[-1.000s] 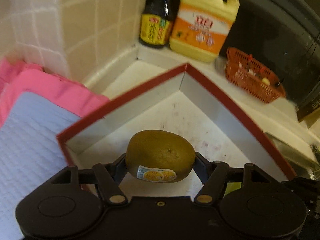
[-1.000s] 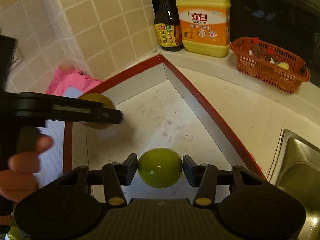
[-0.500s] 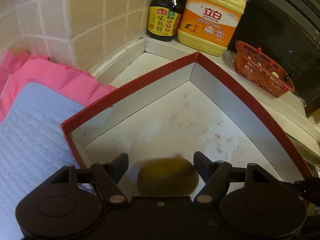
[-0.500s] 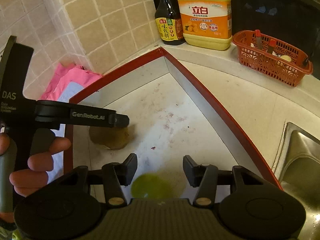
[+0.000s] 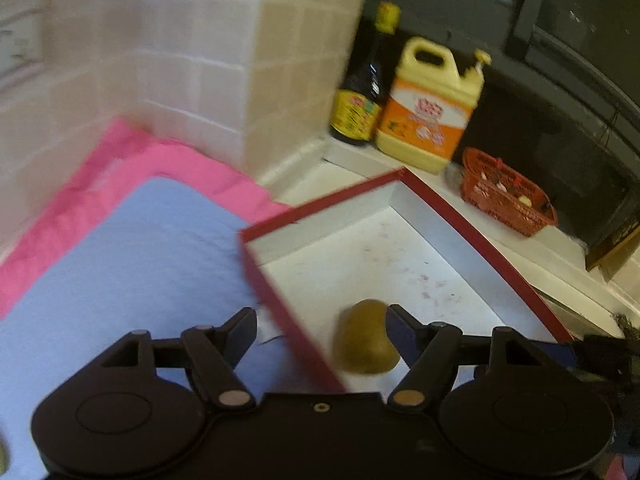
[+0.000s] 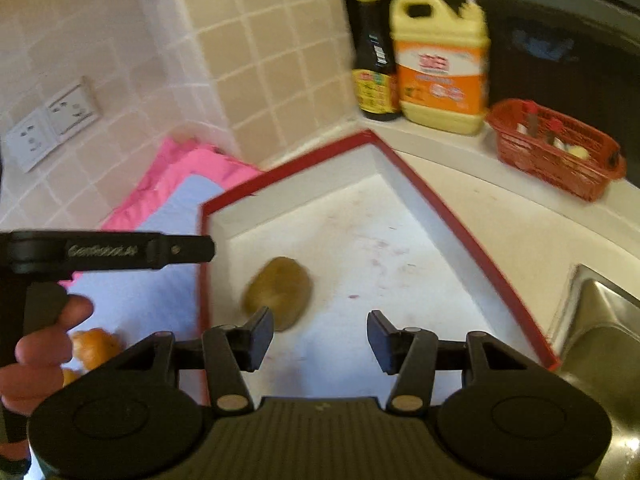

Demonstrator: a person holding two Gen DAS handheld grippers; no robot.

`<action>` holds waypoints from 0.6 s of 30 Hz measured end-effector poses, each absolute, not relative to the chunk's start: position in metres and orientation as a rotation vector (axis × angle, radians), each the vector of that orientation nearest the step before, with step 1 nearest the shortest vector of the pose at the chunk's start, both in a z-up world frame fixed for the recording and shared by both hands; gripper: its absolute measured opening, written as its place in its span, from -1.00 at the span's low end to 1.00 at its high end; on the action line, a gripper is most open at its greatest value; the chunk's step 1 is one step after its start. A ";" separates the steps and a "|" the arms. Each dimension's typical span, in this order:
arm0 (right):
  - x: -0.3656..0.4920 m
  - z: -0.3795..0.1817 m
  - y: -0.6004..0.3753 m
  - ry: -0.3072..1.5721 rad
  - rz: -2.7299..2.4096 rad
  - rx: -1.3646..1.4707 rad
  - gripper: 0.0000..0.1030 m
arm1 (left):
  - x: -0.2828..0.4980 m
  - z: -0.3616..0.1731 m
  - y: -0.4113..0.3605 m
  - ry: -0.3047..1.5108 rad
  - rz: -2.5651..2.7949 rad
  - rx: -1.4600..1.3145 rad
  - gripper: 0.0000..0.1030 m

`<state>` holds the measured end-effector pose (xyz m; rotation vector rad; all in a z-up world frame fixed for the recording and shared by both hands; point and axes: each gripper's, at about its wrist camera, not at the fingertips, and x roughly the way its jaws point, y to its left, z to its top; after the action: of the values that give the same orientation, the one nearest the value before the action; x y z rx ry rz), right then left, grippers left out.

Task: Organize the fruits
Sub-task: 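Grasp a second kiwi with the left tool while the right tool holds the apple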

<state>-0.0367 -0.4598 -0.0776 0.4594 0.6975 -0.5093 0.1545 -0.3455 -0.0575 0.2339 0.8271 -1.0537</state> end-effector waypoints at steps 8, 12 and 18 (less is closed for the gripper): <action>0.009 -0.047 -0.392 0.662 -0.322 0.341 0.30 | 0.165 0.003 -0.224 0.702 -0.841 0.136 0.65; 0.035 -0.041 -0.352 0.664 -0.223 0.293 0.44 | 0.171 0.022 -0.154 0.665 -0.711 0.082 0.66; 0.066 -0.048 -0.302 0.732 -0.102 0.258 0.50 | 0.178 0.017 -0.064 0.702 -0.528 0.031 0.69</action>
<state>0.0661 -0.3023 -0.0482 0.2579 0.7324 -0.1020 0.1784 -0.0639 0.0169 0.0307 0.7016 -0.5285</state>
